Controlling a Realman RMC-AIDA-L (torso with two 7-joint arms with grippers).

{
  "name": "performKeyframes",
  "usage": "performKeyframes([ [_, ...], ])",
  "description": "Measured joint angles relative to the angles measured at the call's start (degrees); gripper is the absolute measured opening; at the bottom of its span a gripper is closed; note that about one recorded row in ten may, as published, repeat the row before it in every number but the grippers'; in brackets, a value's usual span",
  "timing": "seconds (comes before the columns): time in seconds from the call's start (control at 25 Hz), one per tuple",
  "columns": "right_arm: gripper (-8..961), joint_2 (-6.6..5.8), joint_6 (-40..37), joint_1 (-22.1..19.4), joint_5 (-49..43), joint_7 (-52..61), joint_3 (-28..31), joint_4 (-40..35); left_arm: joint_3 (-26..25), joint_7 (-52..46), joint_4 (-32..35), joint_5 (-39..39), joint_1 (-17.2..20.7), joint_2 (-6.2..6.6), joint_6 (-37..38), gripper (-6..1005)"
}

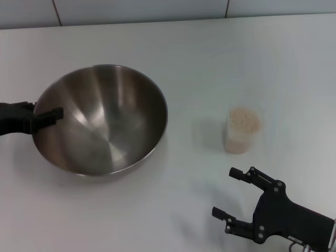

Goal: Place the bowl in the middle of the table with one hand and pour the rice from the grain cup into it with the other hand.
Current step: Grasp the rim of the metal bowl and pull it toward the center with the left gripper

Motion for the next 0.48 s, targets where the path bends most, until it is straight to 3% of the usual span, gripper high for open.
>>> performKeyframes([
  [0.4,836,0.0,0.0,0.0,0.0,0.0,0.1,-0.1,0.3,-0.7,-0.4,2.1,-1.9,-0.08,0.8,363],
  [0.48,837,0.0,0.0,0.0,0.0,0.0,0.1,-0.1,0.3,-1.3,-0.5,2.2,-2.5,-0.04,1.5,268],
])
